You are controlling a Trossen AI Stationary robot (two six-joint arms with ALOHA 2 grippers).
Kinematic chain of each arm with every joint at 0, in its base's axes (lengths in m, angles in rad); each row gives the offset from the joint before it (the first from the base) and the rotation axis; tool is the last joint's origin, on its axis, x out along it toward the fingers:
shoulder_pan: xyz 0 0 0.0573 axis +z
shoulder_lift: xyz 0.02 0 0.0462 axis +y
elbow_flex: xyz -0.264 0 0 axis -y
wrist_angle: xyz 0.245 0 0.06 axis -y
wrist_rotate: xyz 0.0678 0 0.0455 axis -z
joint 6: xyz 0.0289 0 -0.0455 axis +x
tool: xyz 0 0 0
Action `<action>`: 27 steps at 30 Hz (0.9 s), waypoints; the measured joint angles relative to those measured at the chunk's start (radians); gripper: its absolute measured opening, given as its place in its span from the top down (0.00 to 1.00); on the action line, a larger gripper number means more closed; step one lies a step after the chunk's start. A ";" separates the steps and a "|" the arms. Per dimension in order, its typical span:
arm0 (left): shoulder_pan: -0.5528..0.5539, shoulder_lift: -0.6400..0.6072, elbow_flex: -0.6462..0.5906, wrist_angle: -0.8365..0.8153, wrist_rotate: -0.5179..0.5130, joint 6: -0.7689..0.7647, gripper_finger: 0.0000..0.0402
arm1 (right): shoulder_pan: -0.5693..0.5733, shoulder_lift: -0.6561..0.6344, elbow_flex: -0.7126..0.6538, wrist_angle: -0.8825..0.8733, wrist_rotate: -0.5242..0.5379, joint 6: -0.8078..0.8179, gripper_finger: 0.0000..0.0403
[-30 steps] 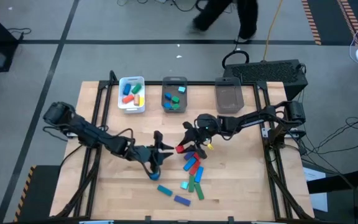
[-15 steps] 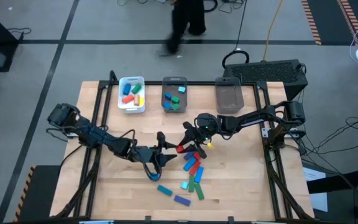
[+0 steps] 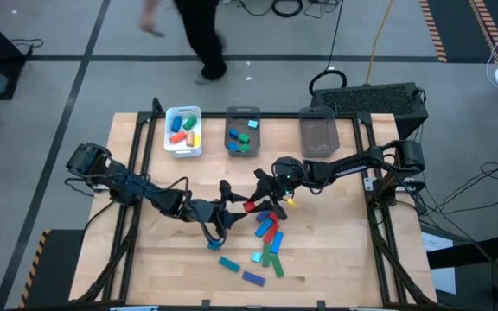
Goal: Sort blocks by size
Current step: Put the red half circle block into the left black bin
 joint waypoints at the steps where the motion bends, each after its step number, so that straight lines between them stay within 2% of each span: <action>1: 0.000 0.000 0.000 0.001 0.002 0.001 0.36 | 0.000 0.000 0.000 0.001 0.000 0.007 0.71; 8: 0.001 0.000 0.000 0.005 0.017 0.004 0.50 | 0.000 0.000 0.000 0.033 0.000 0.058 0.71; 12: 0.002 0.000 0.000 0.020 0.031 0.055 0.56 | 0.000 0.000 0.000 0.042 0.000 0.063 0.71; 17: 0.010 0.000 -0.001 0.067 0.057 0.101 0.58 | 0.000 0.000 0.000 0.052 0.004 0.085 0.71; 22: 0.029 0.000 -0.001 0.071 0.126 0.102 0.58 | 0.000 0.000 0.000 0.056 0.029 0.090 0.71; 27: 0.039 0.008 -0.001 0.074 0.134 0.105 0.62 | 0.000 0.001 -0.001 0.054 0.029 0.091 0.71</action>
